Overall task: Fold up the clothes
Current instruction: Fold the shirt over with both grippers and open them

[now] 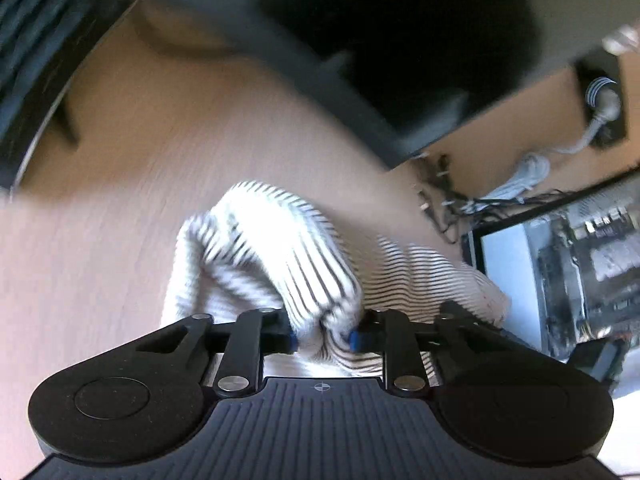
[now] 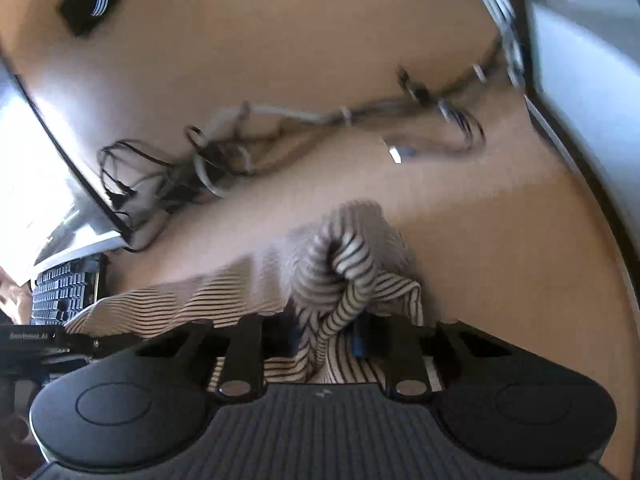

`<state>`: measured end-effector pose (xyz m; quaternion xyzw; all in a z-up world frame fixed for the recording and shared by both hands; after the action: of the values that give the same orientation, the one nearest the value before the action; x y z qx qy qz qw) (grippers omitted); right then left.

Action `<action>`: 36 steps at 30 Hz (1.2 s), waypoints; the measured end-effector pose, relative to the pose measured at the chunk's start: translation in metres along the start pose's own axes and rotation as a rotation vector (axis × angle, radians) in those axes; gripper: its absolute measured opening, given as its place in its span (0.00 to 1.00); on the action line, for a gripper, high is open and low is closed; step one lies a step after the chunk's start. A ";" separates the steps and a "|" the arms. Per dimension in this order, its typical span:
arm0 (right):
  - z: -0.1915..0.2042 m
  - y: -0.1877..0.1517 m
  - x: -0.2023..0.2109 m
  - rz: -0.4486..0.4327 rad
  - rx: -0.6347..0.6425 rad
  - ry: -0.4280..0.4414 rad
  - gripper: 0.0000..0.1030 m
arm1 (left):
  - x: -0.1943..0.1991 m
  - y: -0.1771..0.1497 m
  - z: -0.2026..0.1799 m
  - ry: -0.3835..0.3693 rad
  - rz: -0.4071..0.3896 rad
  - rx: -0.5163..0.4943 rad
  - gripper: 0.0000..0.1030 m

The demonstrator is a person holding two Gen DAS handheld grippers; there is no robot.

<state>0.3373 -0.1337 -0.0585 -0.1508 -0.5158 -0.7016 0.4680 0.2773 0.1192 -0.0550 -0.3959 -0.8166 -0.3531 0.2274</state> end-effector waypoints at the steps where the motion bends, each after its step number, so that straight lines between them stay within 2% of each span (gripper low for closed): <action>1: 0.009 0.003 0.007 -0.022 0.037 0.004 0.18 | 0.010 0.001 -0.009 -0.013 -0.020 -0.026 0.22; 4: 0.026 0.009 0.039 -0.075 0.054 0.067 0.18 | 0.039 0.005 -0.035 -0.052 -0.081 -0.103 0.22; 7: 0.027 0.003 0.077 -0.118 0.050 0.123 0.18 | 0.073 -0.012 -0.047 -0.104 -0.107 -0.134 0.22; 10: 0.015 -0.023 0.096 -0.092 0.045 0.132 0.19 | 0.089 -0.049 -0.040 -0.118 -0.064 -0.143 0.22; 12: 0.002 -0.047 0.096 -0.046 0.031 0.123 0.19 | 0.077 -0.078 -0.029 -0.089 0.005 -0.135 0.23; 15: -0.018 -0.081 0.074 0.039 0.007 0.038 0.21 | 0.057 -0.116 -0.012 -0.042 0.110 -0.103 0.24; 17: -0.027 -0.100 0.058 0.084 0.039 -0.013 0.24 | 0.048 -0.134 -0.002 -0.032 0.168 -0.073 0.25; 20: -0.028 -0.099 0.064 0.080 0.028 -0.006 0.28 | 0.054 -0.136 0.002 -0.026 0.174 -0.078 0.27; 21: -0.028 -0.097 0.068 0.086 0.028 -0.010 0.31 | 0.062 -0.131 0.004 -0.021 0.162 -0.079 0.30; 23: -0.030 -0.093 0.078 0.082 0.037 -0.034 0.41 | 0.077 -0.119 0.005 -0.017 0.127 -0.090 0.37; 24: -0.031 -0.091 0.085 0.061 0.044 -0.041 0.43 | 0.084 -0.112 0.004 -0.018 0.103 -0.098 0.39; 26: -0.034 -0.077 0.101 0.000 0.017 -0.033 0.47 | 0.098 -0.099 -0.001 -0.025 0.057 -0.116 0.51; 28: -0.040 -0.065 0.110 -0.057 -0.027 -0.017 0.48 | 0.100 -0.092 -0.005 -0.039 0.042 -0.124 0.78; 30: -0.046 -0.058 0.104 -0.068 -0.056 -0.022 0.48 | 0.093 -0.088 -0.007 -0.053 0.053 -0.124 0.82; 32: -0.049 -0.063 0.088 -0.022 -0.086 -0.017 0.47 | 0.072 -0.095 -0.006 -0.038 0.108 -0.118 0.82; 33: -0.049 -0.067 0.080 0.006 -0.099 -0.010 0.46 | 0.063 -0.100 -0.004 -0.020 0.131 -0.112 0.79; 35: -0.042 -0.081 0.071 0.049 -0.097 0.000 0.35 | 0.052 -0.106 0.002 -0.001 0.155 -0.066 0.56; 36: -0.038 -0.084 0.071 0.051 -0.096 0.007 0.29 | 0.048 -0.107 0.005 0.003 0.160 -0.038 0.40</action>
<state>0.2425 -0.1994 -0.0739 -0.1837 -0.4757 -0.7139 0.4799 0.1625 0.0997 -0.0695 -0.4635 -0.7751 -0.3501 0.2485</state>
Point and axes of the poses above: each gripper's, at about its wrist camera, not at the fingertips, and x roughly against the way its jaws point, z to its left, y to its top, the point moved 4 cm from there along -x, roughly the way its jaws point, and after that the axes turned 4 degrees about -x, right-handed, at the moved point
